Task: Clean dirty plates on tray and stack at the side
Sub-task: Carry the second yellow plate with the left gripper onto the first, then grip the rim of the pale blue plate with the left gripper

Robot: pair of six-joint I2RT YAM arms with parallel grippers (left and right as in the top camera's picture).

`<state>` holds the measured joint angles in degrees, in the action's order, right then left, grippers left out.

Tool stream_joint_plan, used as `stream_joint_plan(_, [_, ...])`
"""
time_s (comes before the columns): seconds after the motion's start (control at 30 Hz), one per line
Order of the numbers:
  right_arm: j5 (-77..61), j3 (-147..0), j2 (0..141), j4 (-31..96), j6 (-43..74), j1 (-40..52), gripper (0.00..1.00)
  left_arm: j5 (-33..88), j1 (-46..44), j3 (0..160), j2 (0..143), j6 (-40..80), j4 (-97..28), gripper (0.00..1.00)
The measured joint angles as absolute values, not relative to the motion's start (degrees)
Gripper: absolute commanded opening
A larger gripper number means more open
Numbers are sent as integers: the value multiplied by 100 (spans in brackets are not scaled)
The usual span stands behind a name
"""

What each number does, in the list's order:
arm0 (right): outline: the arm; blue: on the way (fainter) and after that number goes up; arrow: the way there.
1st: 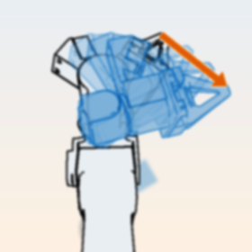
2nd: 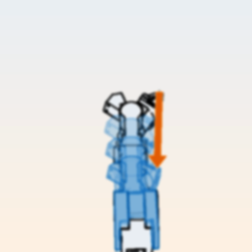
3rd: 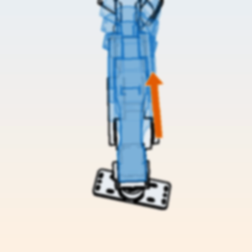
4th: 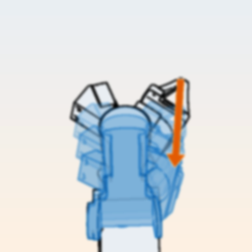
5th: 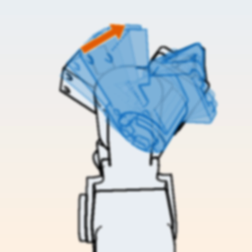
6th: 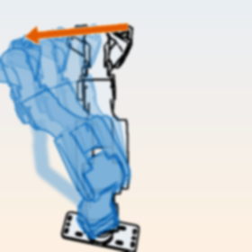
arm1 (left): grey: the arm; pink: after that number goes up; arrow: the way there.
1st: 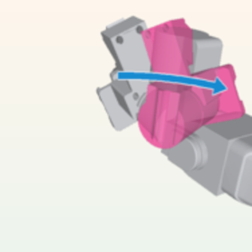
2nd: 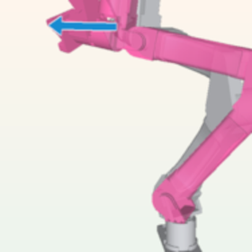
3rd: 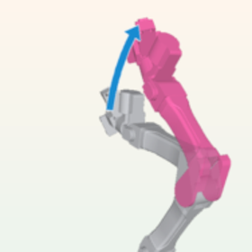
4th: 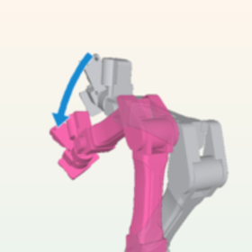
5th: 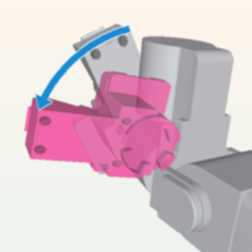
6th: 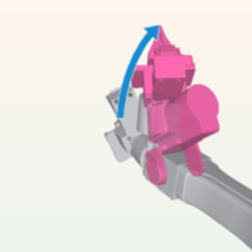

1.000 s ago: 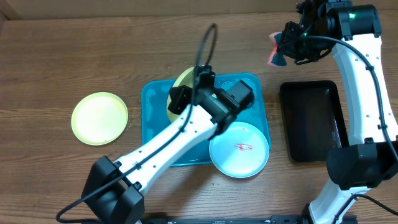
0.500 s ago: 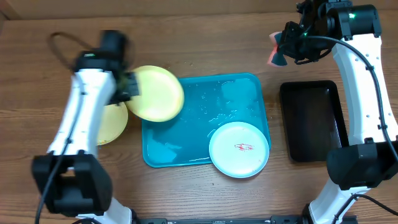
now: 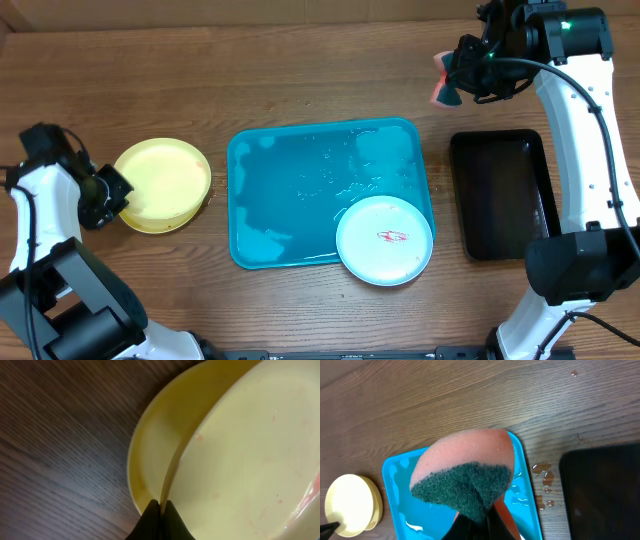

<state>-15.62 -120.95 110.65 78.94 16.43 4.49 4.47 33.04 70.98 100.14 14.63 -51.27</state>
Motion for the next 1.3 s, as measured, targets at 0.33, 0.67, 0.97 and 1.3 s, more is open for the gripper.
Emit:
stream_joint_plan(0.33, [-1564, -12095, 11065, 7905, 1649, 449, 4, 436, 3524, 6687, 10007, 1629, -4807, 42])
stream_joint_plan(0.67, [-1564, -12095, 11065, 7907, 1647, 449, 4, 1249, 3026, 6954, 9996, 1223, -5371, 44])
stream_joint_plan(0.97, [-1564, -12095, 11065, 7905, 1647, 449, 4, 2040, 344, 7177, 9911, 685, -5284, 65])
stream_joint_plan(1.3, [-1562, -12095, 11065, 7905, 1645, 449, 4, 2303, -1903, 7183, 9977, 661, -4993, 67])
